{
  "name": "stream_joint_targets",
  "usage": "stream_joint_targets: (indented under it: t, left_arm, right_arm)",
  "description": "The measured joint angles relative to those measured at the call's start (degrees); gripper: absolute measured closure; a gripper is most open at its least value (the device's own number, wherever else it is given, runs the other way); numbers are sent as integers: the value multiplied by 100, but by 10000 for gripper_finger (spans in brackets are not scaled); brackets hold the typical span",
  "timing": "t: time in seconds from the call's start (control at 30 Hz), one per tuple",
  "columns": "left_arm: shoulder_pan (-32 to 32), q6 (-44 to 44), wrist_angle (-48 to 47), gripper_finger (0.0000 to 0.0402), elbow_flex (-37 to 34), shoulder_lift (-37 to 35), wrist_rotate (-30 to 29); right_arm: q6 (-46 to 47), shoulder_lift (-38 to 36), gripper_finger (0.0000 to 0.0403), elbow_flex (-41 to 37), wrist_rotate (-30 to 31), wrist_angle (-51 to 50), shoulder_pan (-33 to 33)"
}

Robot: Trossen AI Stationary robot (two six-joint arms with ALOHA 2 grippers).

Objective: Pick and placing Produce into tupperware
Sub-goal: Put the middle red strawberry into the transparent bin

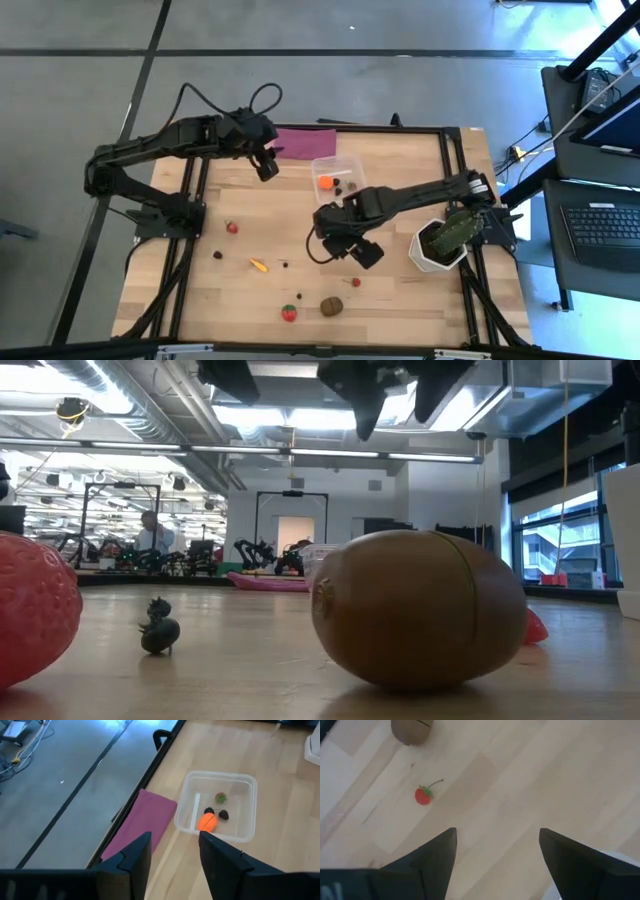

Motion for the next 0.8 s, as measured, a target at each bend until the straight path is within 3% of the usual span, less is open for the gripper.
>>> stream_joint_targets:
  t: [0.2,0.6,0.8]
  left_arm:
    - [-4,-1,-2,246,0,-4,59]
    - [-4,-2,-48,237,0,-4,171]
    - [0,40,-72,246,0,-2,170]
  right_arm:
    - [92,17,120,-394,0,268,2]
    - [-76,-80,120,-430,11,-944,146]
    - [-218,-85,120,-430,5,-815,234]
